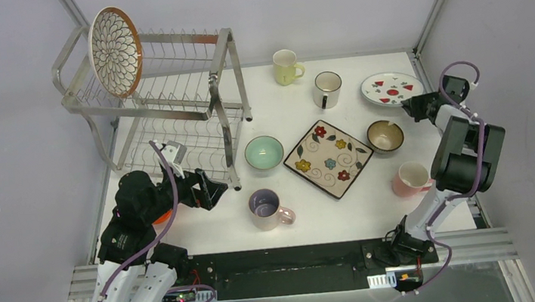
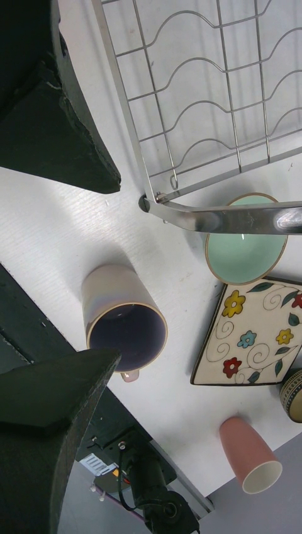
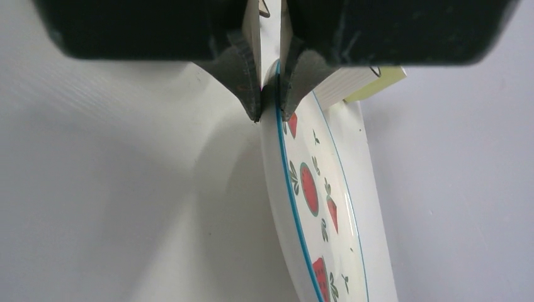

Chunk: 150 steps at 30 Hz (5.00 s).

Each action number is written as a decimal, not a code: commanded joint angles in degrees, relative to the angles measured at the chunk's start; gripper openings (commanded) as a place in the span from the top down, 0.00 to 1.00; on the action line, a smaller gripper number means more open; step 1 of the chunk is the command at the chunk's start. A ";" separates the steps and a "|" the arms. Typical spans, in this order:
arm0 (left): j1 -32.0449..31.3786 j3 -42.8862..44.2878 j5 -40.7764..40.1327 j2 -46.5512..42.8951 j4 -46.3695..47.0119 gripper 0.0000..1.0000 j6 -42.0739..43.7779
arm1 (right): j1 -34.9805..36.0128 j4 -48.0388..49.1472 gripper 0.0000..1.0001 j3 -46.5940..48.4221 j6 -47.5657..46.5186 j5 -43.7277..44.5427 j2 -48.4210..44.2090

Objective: Load the mixed dishes into the dish rack
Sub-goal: Pick up the plate from the corner of the board.

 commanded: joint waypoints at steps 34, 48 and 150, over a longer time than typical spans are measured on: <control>-0.44 17.14 7.81 5.72 -0.32 0.05 -4.26 | 1.85 -7.27 1.00 -12.96 0.29 -13.38 -46.56; -0.46 36.69 9.27 19.14 -0.74 0.05 -14.15 | 11.18 -12.13 1.00 -18.63 -0.67 -19.88 -58.06; -24.24 60.57 -3.89 63.28 5.89 1.00 -26.62 | 17.91 -15.03 0.79 -27.14 3.33 -20.68 -84.34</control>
